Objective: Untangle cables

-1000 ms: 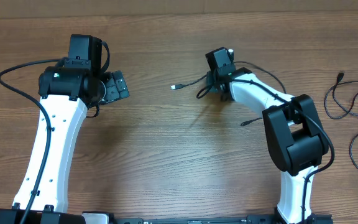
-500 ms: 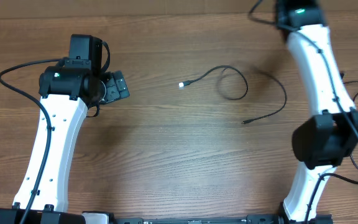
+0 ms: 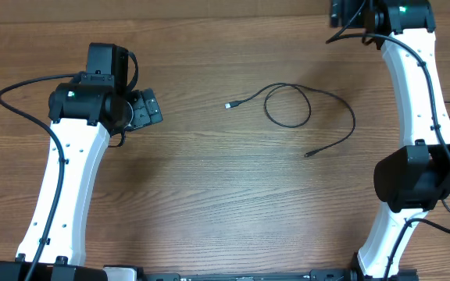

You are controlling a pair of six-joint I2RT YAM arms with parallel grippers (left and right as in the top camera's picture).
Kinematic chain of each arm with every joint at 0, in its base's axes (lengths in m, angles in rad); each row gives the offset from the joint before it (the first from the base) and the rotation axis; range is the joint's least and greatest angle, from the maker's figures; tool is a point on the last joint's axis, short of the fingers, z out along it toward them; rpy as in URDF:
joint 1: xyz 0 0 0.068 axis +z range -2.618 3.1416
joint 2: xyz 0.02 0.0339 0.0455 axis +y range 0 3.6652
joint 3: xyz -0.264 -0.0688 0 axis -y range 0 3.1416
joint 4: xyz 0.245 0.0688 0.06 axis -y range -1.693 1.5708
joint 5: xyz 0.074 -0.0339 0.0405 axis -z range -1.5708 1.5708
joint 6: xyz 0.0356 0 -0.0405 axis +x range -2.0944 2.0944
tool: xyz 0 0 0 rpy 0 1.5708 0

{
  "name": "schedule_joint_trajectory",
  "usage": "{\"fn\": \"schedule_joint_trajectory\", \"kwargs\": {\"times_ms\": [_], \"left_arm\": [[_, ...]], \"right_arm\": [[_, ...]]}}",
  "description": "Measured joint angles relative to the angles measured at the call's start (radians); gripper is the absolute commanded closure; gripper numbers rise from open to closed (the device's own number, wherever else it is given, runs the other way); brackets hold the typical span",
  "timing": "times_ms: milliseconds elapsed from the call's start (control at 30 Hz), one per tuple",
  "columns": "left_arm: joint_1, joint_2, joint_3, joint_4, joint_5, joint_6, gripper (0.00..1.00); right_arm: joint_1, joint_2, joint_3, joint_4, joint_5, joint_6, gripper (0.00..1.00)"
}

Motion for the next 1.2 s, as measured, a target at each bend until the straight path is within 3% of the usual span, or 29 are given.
{"fn": "schedule_joint_trajectory", "kwargs": {"times_ms": [267, 433, 567, 767, 867, 1200], "left_arm": [[0.000, 0.000, 0.000, 0.000, 0.000, 0.000, 0.00], [0.000, 0.000, 0.000, 0.000, 0.000, 0.000, 0.00], [0.000, 0.000, 0.000, 0.000, 0.000, 0.000, 0.00], [0.000, 0.000, 0.000, 0.000, 0.000, 0.000, 0.00], [0.000, 0.000, 0.000, 0.000, 0.000, 0.000, 0.00], [0.000, 0.000, 0.000, 0.000, 0.000, 0.000, 0.01]], "right_arm": [[0.029, 0.000, -0.221, -0.069, -0.280, 0.071, 0.07], [0.087, 0.002, -0.435, 0.002, -0.396, 0.087, 0.18], [0.145, 0.002, -0.520, 0.090, -0.468, 0.092, 0.18], [0.208, 0.002, -0.602, 0.199, -0.509, 0.101, 0.13], [0.227, 0.002, -0.667, 0.291, -0.514, 0.137, 0.25], [0.232, 0.002, -0.695, 0.341, -0.478, 0.170, 0.23]]}}
